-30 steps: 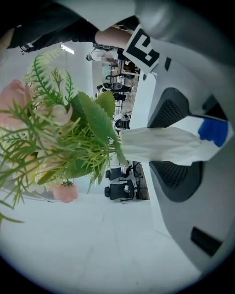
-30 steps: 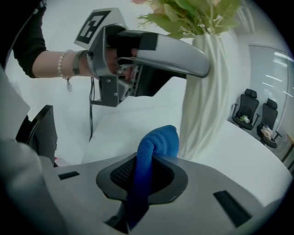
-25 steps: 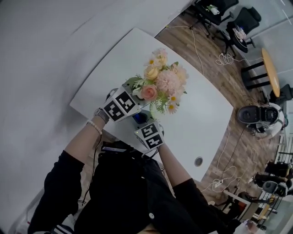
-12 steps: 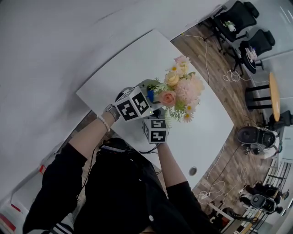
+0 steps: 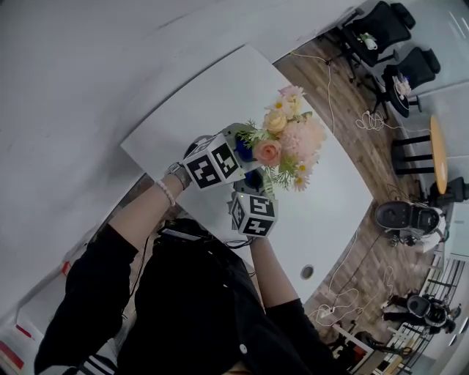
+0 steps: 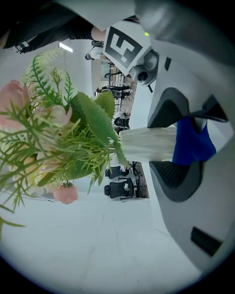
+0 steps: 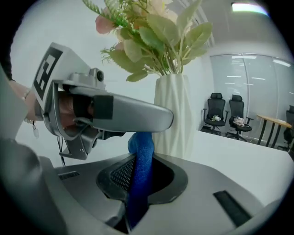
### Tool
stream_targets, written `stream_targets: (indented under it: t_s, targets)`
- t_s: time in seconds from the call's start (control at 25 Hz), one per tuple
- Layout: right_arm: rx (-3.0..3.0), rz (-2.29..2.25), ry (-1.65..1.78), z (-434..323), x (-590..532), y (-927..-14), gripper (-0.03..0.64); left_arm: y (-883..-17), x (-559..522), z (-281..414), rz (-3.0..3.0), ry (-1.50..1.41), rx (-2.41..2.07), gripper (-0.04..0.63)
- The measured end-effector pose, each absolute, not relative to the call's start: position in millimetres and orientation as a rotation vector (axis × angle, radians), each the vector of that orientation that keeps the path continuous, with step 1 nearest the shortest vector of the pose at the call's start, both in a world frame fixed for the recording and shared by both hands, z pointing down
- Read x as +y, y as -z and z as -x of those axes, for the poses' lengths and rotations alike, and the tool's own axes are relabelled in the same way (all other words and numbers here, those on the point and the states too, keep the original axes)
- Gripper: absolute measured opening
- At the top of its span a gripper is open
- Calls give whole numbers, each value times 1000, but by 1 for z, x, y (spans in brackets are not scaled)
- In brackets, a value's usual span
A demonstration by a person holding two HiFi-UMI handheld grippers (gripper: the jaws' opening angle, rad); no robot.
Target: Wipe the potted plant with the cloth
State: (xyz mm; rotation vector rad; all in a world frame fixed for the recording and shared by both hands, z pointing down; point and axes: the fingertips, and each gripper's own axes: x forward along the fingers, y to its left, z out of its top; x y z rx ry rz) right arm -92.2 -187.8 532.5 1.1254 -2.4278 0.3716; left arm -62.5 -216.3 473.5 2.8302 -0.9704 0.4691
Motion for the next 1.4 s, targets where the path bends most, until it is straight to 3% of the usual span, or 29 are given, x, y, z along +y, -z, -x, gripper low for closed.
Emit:
stream_targets:
  t_s: [0.32,0.88,1.4]
  targets:
    - [-2480,-1167,-359,92,-180,-494,78,-461,-210,69,-2830,-483,-965,236]
    - [-2446,-1175,-330,61,-191,-522,78,-477,-226,58,-2876,-491,-924,236]
    - [-2386,-1208,-456,-9,-164,-523,78,-458,-217,41,-2858,-496,-972,238]
